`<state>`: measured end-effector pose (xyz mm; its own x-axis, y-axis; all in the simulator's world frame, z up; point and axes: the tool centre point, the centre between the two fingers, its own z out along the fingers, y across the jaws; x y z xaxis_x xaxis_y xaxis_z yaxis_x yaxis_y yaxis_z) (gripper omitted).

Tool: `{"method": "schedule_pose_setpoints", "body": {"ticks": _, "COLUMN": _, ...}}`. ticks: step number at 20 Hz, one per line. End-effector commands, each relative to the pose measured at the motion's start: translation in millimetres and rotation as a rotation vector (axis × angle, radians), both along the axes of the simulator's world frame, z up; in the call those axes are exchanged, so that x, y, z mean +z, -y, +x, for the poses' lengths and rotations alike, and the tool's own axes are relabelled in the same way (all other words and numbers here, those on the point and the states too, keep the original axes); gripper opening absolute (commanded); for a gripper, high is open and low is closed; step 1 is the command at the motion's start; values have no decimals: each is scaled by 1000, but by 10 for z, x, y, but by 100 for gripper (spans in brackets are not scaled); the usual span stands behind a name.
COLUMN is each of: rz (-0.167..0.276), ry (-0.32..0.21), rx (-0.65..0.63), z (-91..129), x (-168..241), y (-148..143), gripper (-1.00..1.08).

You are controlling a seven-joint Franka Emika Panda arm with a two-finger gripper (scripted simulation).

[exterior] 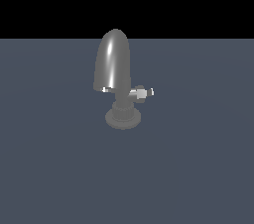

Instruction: Turn on the faucet by rotating a designated handle.

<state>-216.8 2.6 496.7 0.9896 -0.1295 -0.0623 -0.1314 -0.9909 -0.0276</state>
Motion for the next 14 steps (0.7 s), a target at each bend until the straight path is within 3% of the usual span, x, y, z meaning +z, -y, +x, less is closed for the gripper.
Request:
{"method": "schedule_pose_setpoints", "body": {"ticks": 1, "rz": 19, "ry": -38, "rx": -35, "z": 113, "x": -19, "y": -12, "gripper": -100}}
{"method": "schedule_pose_setpoints", "body": {"ticks": 14, "rz": 132, "ry": -265, "rx": -242, "z": 759, "x": -205, "y": -7, "gripper": -100}}
